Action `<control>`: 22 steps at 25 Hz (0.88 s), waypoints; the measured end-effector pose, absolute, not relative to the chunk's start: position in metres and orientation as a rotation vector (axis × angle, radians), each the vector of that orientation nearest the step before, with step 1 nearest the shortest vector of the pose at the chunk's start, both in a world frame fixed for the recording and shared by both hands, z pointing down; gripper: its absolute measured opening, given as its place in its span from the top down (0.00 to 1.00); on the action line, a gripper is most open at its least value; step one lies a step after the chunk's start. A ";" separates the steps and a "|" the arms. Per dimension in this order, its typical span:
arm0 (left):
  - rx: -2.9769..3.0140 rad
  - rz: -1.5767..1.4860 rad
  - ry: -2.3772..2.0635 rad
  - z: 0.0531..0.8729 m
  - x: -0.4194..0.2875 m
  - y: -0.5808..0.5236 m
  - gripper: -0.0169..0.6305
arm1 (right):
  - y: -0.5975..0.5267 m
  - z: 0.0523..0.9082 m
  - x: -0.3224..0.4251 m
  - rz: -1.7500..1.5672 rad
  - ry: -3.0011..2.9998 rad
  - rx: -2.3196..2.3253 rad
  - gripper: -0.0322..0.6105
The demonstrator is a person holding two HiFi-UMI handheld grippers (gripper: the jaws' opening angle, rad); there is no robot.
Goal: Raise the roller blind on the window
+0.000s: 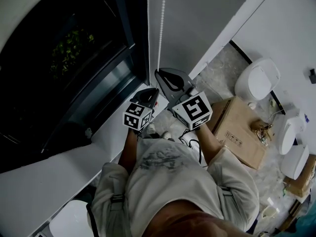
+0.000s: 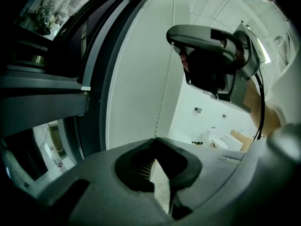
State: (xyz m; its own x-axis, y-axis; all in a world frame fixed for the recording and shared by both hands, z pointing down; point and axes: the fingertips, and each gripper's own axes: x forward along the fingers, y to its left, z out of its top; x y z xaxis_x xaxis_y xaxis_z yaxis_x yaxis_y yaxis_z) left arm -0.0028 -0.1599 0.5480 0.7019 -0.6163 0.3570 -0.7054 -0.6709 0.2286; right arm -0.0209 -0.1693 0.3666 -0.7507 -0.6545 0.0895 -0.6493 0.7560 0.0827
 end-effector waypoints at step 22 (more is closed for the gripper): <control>2.490 0.418 -1.051 0.592 -0.012 -0.147 0.95 | -0.154 0.408 -0.031 -0.025 -2.812 0.992 0.93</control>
State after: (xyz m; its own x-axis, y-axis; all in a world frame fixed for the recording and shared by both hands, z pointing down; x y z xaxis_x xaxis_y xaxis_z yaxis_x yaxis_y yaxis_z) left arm -0.0121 -0.1474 0.5920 0.6719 -0.6106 0.4193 -0.7316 -0.6352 0.2474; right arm -0.0309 -0.1544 0.4076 -0.7673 -0.6249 0.1440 -0.6222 0.7799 0.0687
